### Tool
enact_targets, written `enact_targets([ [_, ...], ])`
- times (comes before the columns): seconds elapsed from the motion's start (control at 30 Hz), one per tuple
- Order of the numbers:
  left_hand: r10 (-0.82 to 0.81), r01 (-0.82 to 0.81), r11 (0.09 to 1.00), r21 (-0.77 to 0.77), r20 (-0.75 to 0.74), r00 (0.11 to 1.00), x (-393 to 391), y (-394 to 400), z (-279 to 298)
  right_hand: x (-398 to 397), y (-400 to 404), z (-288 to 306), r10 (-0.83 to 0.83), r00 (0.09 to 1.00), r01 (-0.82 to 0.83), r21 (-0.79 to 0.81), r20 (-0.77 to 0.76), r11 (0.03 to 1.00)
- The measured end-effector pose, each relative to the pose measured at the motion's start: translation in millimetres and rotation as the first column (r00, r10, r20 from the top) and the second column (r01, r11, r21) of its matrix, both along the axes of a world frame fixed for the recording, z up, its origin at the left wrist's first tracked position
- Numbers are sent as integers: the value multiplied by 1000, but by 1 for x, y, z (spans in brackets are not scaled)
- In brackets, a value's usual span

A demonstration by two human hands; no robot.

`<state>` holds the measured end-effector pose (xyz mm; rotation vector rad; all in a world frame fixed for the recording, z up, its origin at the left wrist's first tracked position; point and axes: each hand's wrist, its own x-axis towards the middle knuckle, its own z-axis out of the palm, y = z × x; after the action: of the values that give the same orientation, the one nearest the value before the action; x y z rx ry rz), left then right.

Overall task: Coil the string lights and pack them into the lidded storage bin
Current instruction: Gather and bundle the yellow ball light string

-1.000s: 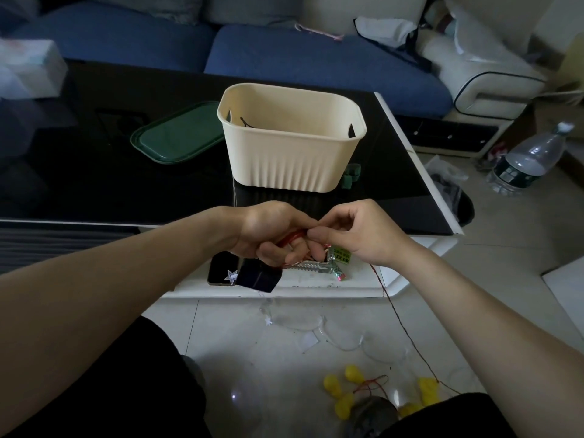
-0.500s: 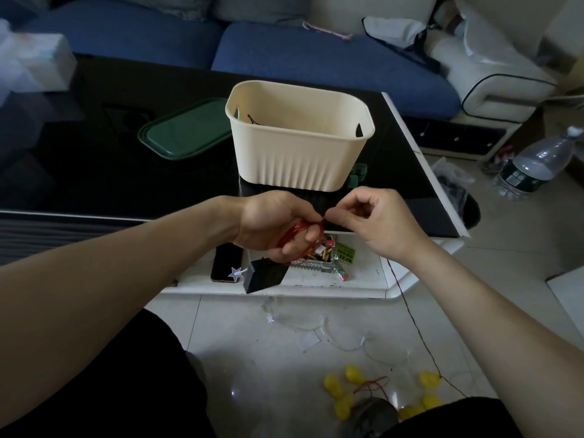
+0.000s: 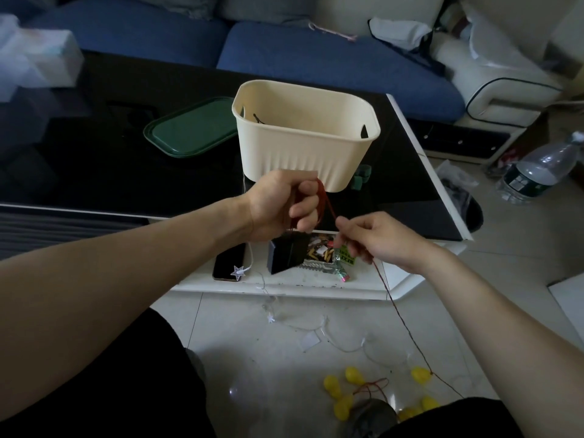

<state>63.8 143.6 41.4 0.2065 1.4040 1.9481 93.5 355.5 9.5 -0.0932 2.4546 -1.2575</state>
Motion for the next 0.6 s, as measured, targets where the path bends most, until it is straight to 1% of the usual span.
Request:
enact_targets([
  [0.07, 66, -68, 996, 50, 32, 997, -4, -4, 2, 1, 6, -5, 9, 991, -11, 19, 134, 1000],
  [0.13, 88, -92, 993, 68, 49, 995, -8, -7, 4, 1, 10, -8, 1, 981, -5, 24, 192, 1000],
  [0.27, 108, -109, 993, 45, 22, 994, -8, -7, 4, 4, 1, -9, 35, 985, -47, 68, 169, 997],
  [0.43, 101, -101, 994, -32, 11, 995, -2, 1, 2, 14, -30, 5, 187, 968, -221, 210, 168, 953],
  [0.53, 43, -43, 999, -3, 85, 995, 3, 3, 8, 20, -47, 15, 269, 953, -299, 278, 142, 913],
  [0.6, -10, 13, 999, -37, 83, 997, 3, 1, 9, 24, -56, 20, 322, 937, -349, 299, 136, 888],
])
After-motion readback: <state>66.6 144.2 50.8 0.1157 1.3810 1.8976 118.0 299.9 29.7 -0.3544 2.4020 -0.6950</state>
